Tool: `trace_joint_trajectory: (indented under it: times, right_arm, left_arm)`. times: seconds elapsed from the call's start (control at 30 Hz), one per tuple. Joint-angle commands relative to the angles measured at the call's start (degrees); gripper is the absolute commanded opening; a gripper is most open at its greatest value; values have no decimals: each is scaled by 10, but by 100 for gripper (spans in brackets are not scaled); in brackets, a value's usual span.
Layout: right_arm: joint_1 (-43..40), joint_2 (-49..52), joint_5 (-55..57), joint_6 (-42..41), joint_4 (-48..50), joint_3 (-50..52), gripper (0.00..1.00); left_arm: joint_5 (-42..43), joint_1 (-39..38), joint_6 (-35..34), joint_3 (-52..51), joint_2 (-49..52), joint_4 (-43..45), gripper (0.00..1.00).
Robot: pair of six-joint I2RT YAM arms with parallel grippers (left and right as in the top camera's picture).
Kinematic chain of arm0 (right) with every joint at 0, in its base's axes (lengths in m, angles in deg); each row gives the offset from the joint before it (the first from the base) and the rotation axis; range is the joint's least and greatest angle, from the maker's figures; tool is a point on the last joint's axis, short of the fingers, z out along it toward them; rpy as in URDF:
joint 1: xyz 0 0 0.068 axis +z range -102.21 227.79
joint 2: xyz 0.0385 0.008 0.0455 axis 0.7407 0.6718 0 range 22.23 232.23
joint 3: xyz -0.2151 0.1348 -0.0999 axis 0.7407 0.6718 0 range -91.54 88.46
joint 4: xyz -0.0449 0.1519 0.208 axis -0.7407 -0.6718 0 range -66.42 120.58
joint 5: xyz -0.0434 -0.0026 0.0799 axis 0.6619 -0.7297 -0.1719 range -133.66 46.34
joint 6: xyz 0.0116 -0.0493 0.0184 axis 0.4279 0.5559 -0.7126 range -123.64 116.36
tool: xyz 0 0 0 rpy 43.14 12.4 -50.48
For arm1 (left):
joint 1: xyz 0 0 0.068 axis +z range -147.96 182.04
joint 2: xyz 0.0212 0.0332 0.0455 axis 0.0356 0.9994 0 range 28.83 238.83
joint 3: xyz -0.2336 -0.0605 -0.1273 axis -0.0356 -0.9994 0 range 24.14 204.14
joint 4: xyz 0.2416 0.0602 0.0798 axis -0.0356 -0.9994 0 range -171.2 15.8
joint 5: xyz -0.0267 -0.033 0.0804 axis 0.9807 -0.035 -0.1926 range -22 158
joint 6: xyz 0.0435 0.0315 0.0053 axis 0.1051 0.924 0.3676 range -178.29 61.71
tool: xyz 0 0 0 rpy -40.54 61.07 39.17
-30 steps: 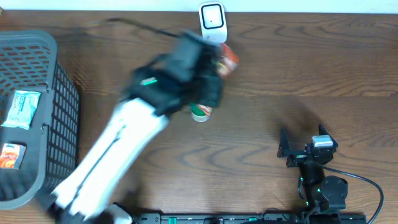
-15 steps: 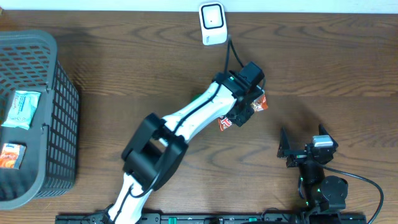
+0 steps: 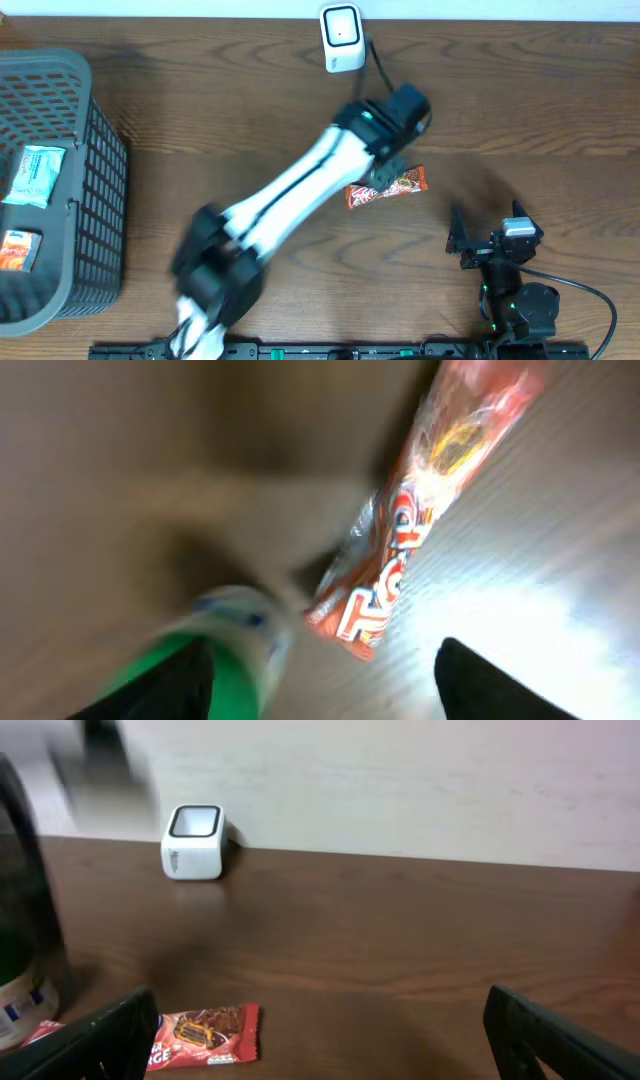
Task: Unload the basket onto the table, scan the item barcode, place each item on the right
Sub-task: 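Place red chocolate bar right of the jar, open left gripper, then reach left gripper into basket and grasp the small orange box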
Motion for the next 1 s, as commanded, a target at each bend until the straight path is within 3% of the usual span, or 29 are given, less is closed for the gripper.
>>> trace_joint_trajectory:
  times: [0.0,0.1,0.2,0.4,0.6,0.77,0.97]
  right_arm:
    - [9,-2,1,-8,-2,1,99]
    - [9,-2,1,-8,-2,1,99]
    - [9,-2,1,-8,-2,1,99]
    - [9,-2,1,-8,-2,1,99]
    - [9,-2,1,-8,-2,1,99]
    - [9,-2,1,-8,-2,1,99]
    - [9,-2,1,-8,-2,1,99]
  left_arm:
    - [-16,11,0,48,-147,-15,72]
    - [-47,40,-2,48,-249,-39,76]
    - [-144,134,-78,48,-342,-53,77]
    - [-154,477,-257,47,-451,-97,77]
    - [-148,791,-509,22,-446,-201,77]
    - [-118,868,-524,-65,-404,-193,82]
    - [-180,876,-506,-191,-347,-121,91]
